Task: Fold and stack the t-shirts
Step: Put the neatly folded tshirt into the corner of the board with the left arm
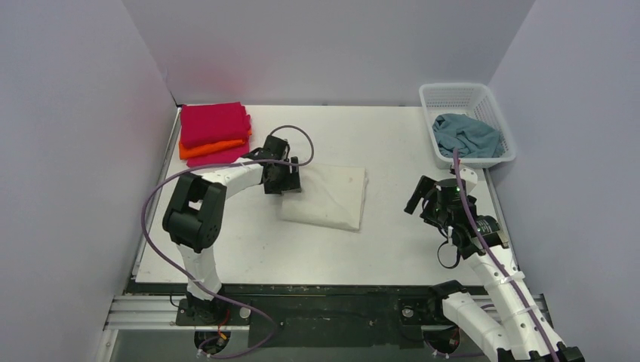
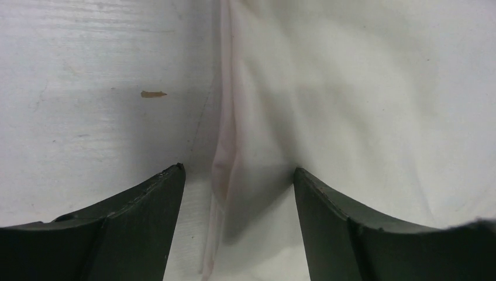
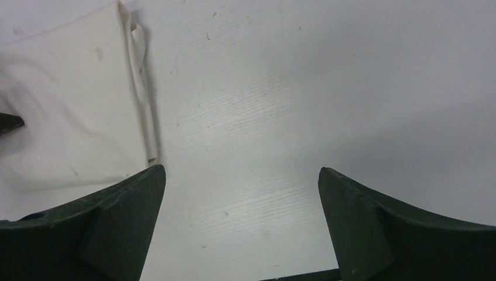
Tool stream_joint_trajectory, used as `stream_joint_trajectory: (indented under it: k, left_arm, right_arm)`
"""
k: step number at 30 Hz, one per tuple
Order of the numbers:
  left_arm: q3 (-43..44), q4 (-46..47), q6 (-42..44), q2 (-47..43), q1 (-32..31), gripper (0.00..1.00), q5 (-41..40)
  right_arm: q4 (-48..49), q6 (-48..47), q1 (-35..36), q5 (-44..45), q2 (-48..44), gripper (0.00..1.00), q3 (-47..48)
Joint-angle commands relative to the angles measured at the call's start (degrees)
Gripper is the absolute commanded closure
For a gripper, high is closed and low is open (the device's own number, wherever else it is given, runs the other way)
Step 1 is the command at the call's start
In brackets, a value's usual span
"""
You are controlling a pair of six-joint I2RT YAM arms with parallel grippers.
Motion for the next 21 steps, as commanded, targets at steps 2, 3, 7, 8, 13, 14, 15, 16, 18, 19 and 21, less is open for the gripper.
stream_joint_trajectory:
  k: [2, 3, 7, 8, 13, 14, 15, 16, 18, 19, 21]
  left_arm:
    - [2.17, -1.38, 0.4, 3.71, -3.25, 0.28, -1.84]
    - [2.38, -1.81, 0.19, 4.31, -3.72, 0.31, -3.52]
    - [4.36, -5.27, -1.62, 6.98, -7.14, 0.45, -9.97]
    - [4.97, -6.16, -2.29, 7.69, -8.44, 0.54, -11.34]
    - [13.9, -16.16, -6.7, 15.18, -13.24, 0.98, -23.11]
    - [16.37, -17.01, -6.81, 16.65, -14.03, 1.0, -24.86]
    - [17.44, -18.18, -6.6, 17.14, -14.46, 1.0, -27.01]
    - [19.72, -18.59, -6.36, 17.62, -14.46, 1.0, -28.2]
    - [23.45, -19.28, -4.08, 17.64, -14.18, 1.0, -32.9]
    - [25.02, -19.47, -1.72, 17.64, -13.73, 1.0, -36.31]
    - [29.98, -20.1, 2.38, 17.74, -12.79, 1.0, -42.31]
  right_arm:
    - [-2.28, -1.9, -0.42, 2.33, -0.23, 0.0, -1.06]
    - [-2.25, -2.03, -0.45, 2.82, -0.31, 0.0, -1.17]
    - [-2.32, -2.49, -0.71, 3.38, -0.33, 0.0, -1.73]
    - [-2.32, -2.62, -0.76, 3.44, -0.29, 0.0, -1.76]
    - [-1.93, -3.39, -1.05, 3.64, 0.95, 0.0, -2.04]
    - [-1.91, -3.84, -1.06, 3.66, 1.11, 0.0, -2.01]
    - [-1.76, -4.15, -1.11, 3.66, 1.28, 0.0, -1.98]
    - [-1.69, -4.95, -1.14, 3.71, 1.32, 0.0, -1.93]
    - [-1.17, -6.05, -1.28, 3.95, 1.48, 0.0, -1.82]
    - [-0.96, -6.31, -1.32, 3.93, 1.7, 0.0, -1.8]
    - [-0.3, -6.9, -1.41, 3.54, 2.07, 0.0, -1.79]
